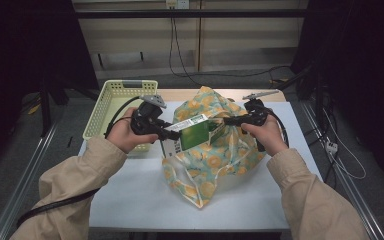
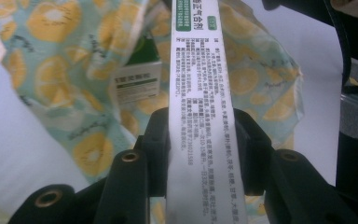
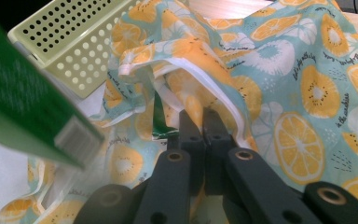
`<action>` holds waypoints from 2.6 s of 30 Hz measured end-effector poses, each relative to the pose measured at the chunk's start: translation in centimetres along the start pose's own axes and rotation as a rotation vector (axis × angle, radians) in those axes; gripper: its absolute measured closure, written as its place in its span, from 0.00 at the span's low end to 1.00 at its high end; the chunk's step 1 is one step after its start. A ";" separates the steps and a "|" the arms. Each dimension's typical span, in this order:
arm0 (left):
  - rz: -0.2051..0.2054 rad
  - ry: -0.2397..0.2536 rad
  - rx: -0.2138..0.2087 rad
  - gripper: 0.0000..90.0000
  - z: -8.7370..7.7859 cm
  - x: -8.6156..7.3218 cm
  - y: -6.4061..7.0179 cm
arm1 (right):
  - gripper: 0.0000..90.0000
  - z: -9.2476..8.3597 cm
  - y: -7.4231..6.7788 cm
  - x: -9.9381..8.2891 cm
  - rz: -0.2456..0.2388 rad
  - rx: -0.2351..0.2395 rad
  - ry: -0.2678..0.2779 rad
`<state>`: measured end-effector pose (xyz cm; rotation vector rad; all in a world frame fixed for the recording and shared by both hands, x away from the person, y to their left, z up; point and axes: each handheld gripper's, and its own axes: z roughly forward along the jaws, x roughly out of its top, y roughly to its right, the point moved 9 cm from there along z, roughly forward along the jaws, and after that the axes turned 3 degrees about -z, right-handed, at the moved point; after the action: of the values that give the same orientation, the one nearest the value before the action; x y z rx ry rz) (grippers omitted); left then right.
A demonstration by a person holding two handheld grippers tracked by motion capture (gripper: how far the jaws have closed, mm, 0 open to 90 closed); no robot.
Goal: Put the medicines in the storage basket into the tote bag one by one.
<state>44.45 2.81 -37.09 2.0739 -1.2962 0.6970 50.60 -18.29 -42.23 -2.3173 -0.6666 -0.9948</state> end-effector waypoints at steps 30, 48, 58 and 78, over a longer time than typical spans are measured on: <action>-0.012 -0.023 0.022 0.70 10.1 0.6 0.8 | 1.00 -0.9 -0.7 1.0 -0.020 -0.016 0.016; 0.001 -0.032 0.104 0.70 12.6 2.3 -0.3 | 1.00 -1.0 -0.9 1.1 -0.028 -0.026 0.024; -0.024 -0.002 0.125 0.70 14.7 3.2 -0.9 | 1.00 -1.2 -1.3 1.1 -0.035 -0.023 0.023; -0.015 0.022 0.076 0.20 13.3 2.8 0.5 | 0.99 -0.7 -1.4 0.3 -0.035 -0.023 0.010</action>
<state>46.70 -8.57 -44.26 2.1281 -1.2582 0.7707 49.61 -17.67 -41.18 -2.3270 -0.6975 -1.0340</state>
